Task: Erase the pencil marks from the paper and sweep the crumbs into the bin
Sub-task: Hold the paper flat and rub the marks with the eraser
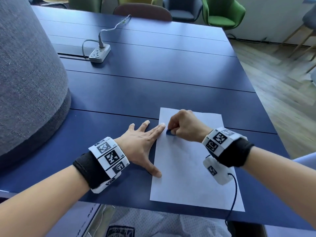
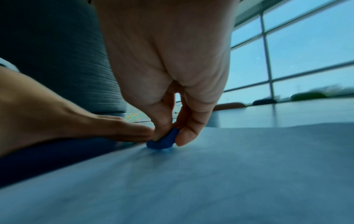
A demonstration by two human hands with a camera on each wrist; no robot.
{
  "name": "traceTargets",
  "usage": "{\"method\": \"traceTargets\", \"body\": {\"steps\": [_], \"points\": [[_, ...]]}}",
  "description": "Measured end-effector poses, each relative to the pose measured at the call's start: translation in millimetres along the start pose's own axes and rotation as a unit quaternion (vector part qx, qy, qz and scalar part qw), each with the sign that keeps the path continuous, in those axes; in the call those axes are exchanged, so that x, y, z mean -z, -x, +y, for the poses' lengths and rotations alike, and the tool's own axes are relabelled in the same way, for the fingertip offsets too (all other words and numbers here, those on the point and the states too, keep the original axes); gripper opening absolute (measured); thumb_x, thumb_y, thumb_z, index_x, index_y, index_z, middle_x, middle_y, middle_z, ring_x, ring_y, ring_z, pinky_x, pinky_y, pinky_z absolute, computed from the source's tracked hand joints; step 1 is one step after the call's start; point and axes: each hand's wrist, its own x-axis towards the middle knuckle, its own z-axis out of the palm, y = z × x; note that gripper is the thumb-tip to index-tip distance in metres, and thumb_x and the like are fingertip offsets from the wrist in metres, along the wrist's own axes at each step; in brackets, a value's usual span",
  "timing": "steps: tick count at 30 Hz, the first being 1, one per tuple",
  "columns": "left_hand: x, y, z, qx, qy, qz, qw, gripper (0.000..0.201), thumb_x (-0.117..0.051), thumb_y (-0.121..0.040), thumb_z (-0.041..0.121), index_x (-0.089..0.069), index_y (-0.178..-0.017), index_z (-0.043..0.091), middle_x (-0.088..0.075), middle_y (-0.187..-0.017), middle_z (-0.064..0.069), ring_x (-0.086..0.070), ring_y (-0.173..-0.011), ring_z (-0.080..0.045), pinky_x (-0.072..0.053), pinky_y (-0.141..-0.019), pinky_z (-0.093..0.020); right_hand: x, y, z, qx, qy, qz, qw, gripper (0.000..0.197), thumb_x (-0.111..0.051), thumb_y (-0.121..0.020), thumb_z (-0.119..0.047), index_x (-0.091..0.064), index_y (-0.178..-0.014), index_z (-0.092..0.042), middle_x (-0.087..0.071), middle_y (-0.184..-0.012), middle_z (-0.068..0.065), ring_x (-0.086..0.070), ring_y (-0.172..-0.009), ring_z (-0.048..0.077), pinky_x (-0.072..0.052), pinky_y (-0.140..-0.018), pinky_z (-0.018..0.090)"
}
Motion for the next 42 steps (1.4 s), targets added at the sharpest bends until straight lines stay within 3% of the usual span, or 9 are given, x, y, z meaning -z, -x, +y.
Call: {"method": "traceTargets", "body": {"steps": [6, 11, 15, 20, 24, 29, 34, 38, 42], "points": [[2.3, -0.3, 1.4, 0.001, -0.029, -0.024, 0.999, 0.143, -0.059, -0.050, 0.092, 0.022, -0.151, 0.033, 0.026, -0.156, 0.022, 0.017, -0.148, -0.027, -0.005, -0.115, -0.062, -10.8, 37.0, -9.0, 0.049, 0.016, -0.113, 0.992, 0.016, -0.068, -0.073, -0.001, -0.077, -0.081, -0.012, -0.074, -0.075, 0.002, -0.064, -0.068, 0.011, -0.052, -0.064, 0.019], [4.3, -0.8, 3.0, 0.005, -0.028, -0.035, 0.999, 0.141, -0.060, -0.051, 0.091, 0.022, -0.150, 0.035, 0.025, -0.157, 0.022, 0.017, -0.148, -0.027, -0.005, -0.115, -0.062, -3.1, 26.1, 1.3, 0.028, -0.001, -0.034, 0.999, 0.019, -0.066, -0.073, 0.003, -0.076, -0.083, -0.010, -0.074, -0.079, 0.005, -0.066, -0.073, 0.015, -0.052, -0.068, 0.022], [4.7, 0.5, 5.0, 0.009, -0.035, -0.038, 0.999, 0.138, -0.061, -0.053, 0.090, 0.021, -0.150, 0.039, 0.026, -0.157, 0.021, 0.018, -0.148, -0.029, -0.005, -0.114, -0.064, -11.2, 47.2, -6.4, 0.061, 0.015, -0.132, 0.989, 0.018, -0.067, -0.074, 0.002, -0.076, -0.083, -0.011, -0.073, -0.078, 0.003, -0.066, -0.071, 0.013, -0.053, -0.068, 0.023], [4.9, -0.1, 5.9, 0.010, -0.036, -0.034, 0.999, 0.138, -0.062, -0.052, 0.090, 0.020, -0.150, 0.039, 0.025, -0.158, 0.020, 0.016, -0.148, -0.029, -0.008, -0.113, -0.066, -10.5, 36.0, -2.9, 0.042, -0.004, -0.060, 0.997, 0.020, -0.063, -0.072, 0.005, -0.074, -0.080, -0.009, -0.072, -0.074, 0.005, -0.061, -0.064, 0.012, -0.052, -0.064, 0.023], [6.1, 0.5, 7.5, 0.013, -0.045, -0.043, 0.998, 0.139, -0.062, -0.053, 0.089, 0.020, -0.151, 0.036, 0.026, -0.157, 0.020, 0.017, -0.148, -0.029, -0.009, -0.112, -0.067, -13.3, 54.7, -8.1, 0.071, 0.006, -0.160, 0.985, 0.023, -0.061, -0.073, 0.007, -0.075, -0.083, -0.009, -0.072, -0.080, 0.003, -0.064, -0.070, 0.010, -0.052, -0.067, 0.018], [7.9, -0.7, 6.6, 0.016, -0.037, -0.042, 0.998, 0.139, -0.062, -0.052, 0.089, 0.019, -0.151, 0.036, 0.025, -0.157, 0.020, 0.015, -0.148, -0.028, -0.011, -0.112, -0.067, -12.5, 46.8, -4.6, 0.051, 0.003, -0.073, 0.996, 0.023, -0.060, -0.073, 0.005, -0.074, -0.084, -0.010, -0.071, -0.080, 0.002, -0.064, -0.072, 0.012, -0.054, -0.070, 0.024], [8.7, 0.5, 8.4, 0.018, -0.038, -0.040, 0.998, 0.138, -0.064, -0.053, 0.087, 0.018, -0.152, 0.035, 0.023, -0.158, 0.020, 0.014, -0.148, -0.028, -0.013, -0.111, -0.067, -16.9, 76.5, -18.0, 0.095, 0.021, -0.210, 0.973, 0.027, -0.060, -0.072, 0.007, -0.075, -0.086, -0.010, -0.071, -0.082, 0.002, -0.064, -0.070, 0.008, -0.054, -0.068, 0.020], [9.8, 1.1, 8.9, 0.019, -0.038, -0.043, 0.998, 0.139, -0.063, -0.053, 0.088, 0.018, -0.152, 0.034, 0.024, -0.158, 0.020, 0.014, -0.148, -0.027, -0.015, -0.111, -0.068, -15.0, 62.5, -11.4, 0.075, 0.008, -0.116, 0.990, 0.024, -0.059, -0.072, 0.007, -0.073, -0.084, -0.008, -0.071, -0.080, 0.003, -0.063, -0.070, 0.010, -0.053, -0.068, 0.022], [9.0, 2.8, 8.8, 0.016, -0.043, -0.032, 0.998, 0.142, -0.063, -0.053, 0.089, 0.017, -0.153, 0.027, 0.023, -0.159, 0.018, 0.012, -0.148, -0.028, -0.017, -0.110, -0.067, -19.9, 81.3, -16.4, 0.082, 0.019, -0.186, 0.979, 0.027, -0.059, -0.071, 0.007, -0.074, -0.085, -0.011, -0.070, -0.080, 0.000, -0.063, -0.068, 0.006, -0.052, -0.065, 0.016]]}}
